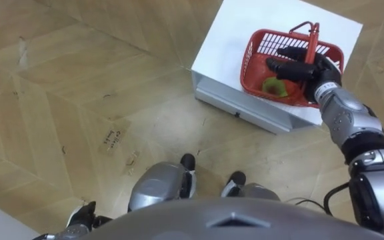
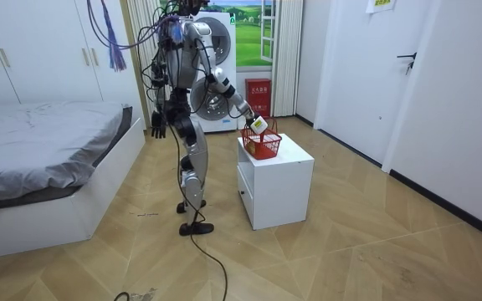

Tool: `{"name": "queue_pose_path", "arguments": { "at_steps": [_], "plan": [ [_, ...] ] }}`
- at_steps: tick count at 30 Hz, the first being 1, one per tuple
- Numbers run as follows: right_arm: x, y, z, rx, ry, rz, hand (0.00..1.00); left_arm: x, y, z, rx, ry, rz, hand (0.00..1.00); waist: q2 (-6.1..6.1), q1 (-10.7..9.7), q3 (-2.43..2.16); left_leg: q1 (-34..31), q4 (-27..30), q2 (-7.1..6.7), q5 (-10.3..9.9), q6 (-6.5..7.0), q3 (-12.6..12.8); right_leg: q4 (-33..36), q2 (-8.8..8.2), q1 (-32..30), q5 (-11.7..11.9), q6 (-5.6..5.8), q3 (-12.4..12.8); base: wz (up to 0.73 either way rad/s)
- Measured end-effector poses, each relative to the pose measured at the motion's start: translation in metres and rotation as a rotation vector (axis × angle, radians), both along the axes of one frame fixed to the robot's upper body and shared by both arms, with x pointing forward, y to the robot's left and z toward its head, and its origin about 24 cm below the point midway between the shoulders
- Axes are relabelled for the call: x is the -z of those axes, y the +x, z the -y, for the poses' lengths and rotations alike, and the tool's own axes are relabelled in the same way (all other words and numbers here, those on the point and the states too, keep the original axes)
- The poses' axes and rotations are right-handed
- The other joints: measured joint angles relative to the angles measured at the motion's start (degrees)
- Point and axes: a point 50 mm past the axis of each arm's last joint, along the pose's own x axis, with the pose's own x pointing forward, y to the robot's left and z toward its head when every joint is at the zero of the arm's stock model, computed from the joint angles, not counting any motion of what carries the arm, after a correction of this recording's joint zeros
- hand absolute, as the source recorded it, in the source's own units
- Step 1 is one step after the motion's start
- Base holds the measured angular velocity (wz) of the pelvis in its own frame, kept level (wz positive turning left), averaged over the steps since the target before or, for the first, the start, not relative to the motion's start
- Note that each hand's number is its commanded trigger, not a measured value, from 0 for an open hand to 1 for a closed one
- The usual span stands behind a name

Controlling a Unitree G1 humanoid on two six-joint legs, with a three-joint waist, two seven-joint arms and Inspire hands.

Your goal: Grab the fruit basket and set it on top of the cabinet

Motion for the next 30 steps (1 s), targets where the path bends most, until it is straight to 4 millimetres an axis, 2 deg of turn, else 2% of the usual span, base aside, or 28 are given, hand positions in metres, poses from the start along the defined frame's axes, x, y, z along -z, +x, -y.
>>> {"name": "queue_pose_path", "arguments": {
  "at_steps": [11,19,25,27,30],
  "plan": [
    [0.002,-0.005,0.009,0.007,-0.016,-0.030,0.00,-0.001,0.003,-0.002,-0.013,0.001,0.017,0.00,-0.78,-0.39,-0.03,0.28,0.63,-0.20,-0.17,0.25,-0.04,0.66,-0.22,0.29,-0.18,0.13,0.21,0.00],
    [0.001,-0.006,0.017,0.069,-0.038,-0.031,0.00,-0.001,-0.001,-0.004,-0.015,0.011,0.011,0.00,-1.46,-1.76,-0.30,1.51,0.07,-0.14,-0.15,0.27,0.30,0.42,-0.27,1.18,-0.17,0.14,0.32,-0.01],
    [-0.002,-0.007,0.024,0.127,-0.052,-0.015,0.00,-0.002,-0.001,-0.006,-0.012,0.037,0.016,0.00,-2.25,-4.16,-0.76,4.44,-1.86,-0.29,-0.08,0.25,0.56,-1.02,-0.19,3.74,-0.30,0.34,0.38,0.01],
    [-0.005,-0.013,0.029,0.158,-0.033,0.019,0.00,-0.004,0.001,-0.008,-0.026,0.064,0.033,0.00,-3.05,-5.23,-1.17,5.27,-2.53,-0.40,-0.08,0.25,0.41,-1.76,-0.13,4.75,-0.31,0.44,0.18,0.03],
    [-0.007,-0.015,0.032,0.185,-0.024,0.037,0.00,-0.004,0.001,-0.010,-0.034,0.073,0.034,0.00,-3.76,-6.35,-1.34,7.16,-3.64,-0.40,-0.09,0.25,0.92,-2.12,-0.11,6.13,-0.29,0.49,0.18,-0.06]
  ]
}}
